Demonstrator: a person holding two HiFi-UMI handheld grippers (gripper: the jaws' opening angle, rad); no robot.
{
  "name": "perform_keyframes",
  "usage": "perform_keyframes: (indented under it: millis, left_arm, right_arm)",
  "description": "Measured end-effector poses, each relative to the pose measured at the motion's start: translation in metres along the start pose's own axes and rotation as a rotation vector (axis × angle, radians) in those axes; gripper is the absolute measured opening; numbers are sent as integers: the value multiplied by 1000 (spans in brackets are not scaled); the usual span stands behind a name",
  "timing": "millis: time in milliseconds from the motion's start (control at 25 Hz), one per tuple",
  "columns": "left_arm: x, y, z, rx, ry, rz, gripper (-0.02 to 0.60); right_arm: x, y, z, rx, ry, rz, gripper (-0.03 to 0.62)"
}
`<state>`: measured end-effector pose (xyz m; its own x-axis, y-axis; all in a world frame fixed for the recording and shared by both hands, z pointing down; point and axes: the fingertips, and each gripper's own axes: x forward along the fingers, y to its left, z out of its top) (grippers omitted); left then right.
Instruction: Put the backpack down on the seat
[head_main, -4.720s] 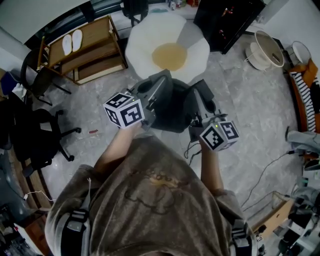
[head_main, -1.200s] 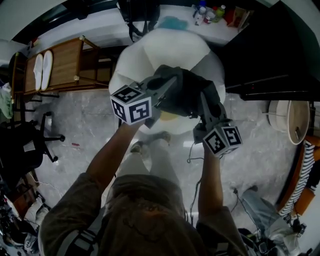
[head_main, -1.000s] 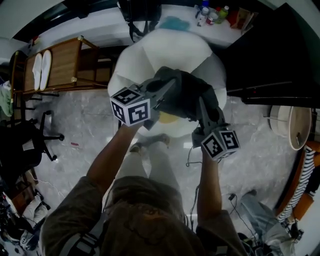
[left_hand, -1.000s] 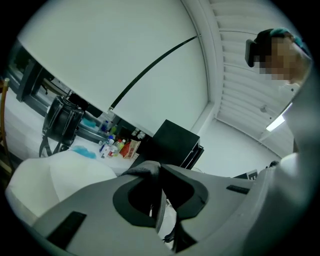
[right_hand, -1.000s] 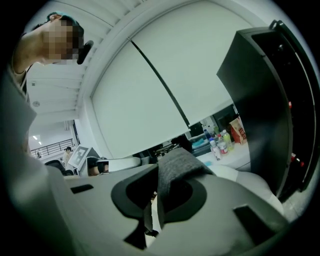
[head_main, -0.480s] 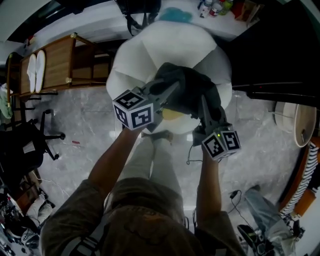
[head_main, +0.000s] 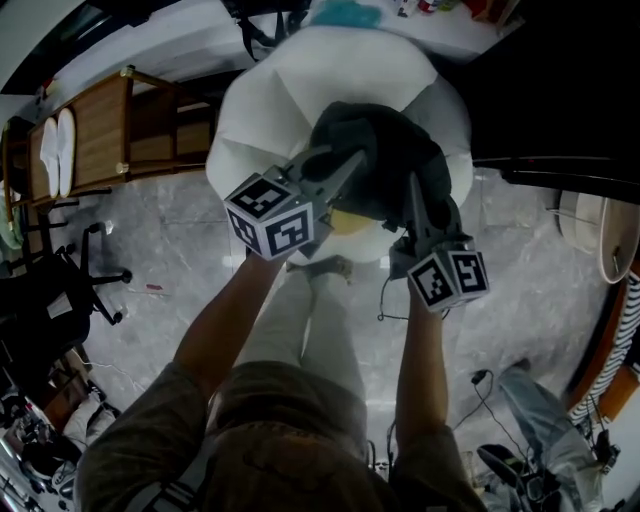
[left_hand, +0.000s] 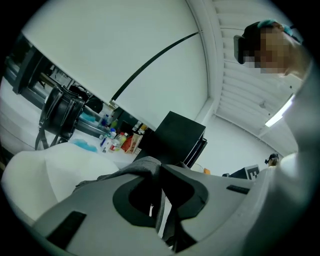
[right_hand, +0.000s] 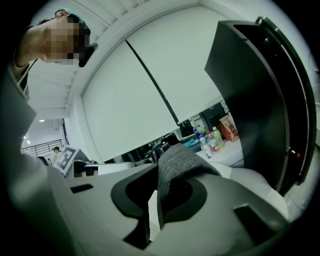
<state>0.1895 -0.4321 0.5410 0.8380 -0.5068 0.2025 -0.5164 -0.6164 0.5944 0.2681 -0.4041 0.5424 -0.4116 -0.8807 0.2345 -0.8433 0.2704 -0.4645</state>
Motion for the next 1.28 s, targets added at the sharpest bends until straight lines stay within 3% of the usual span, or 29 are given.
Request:
perform_keyframes:
  millis: [480,1280]
  left_arm:
    - [26,37,-34,30,46,38,29]
    - [72,95,-77,11,121,111,32]
  right_arm:
    - [32,-33,-45,-20,32,-48,38]
    - [86,-75,-109,1,131,-58,38]
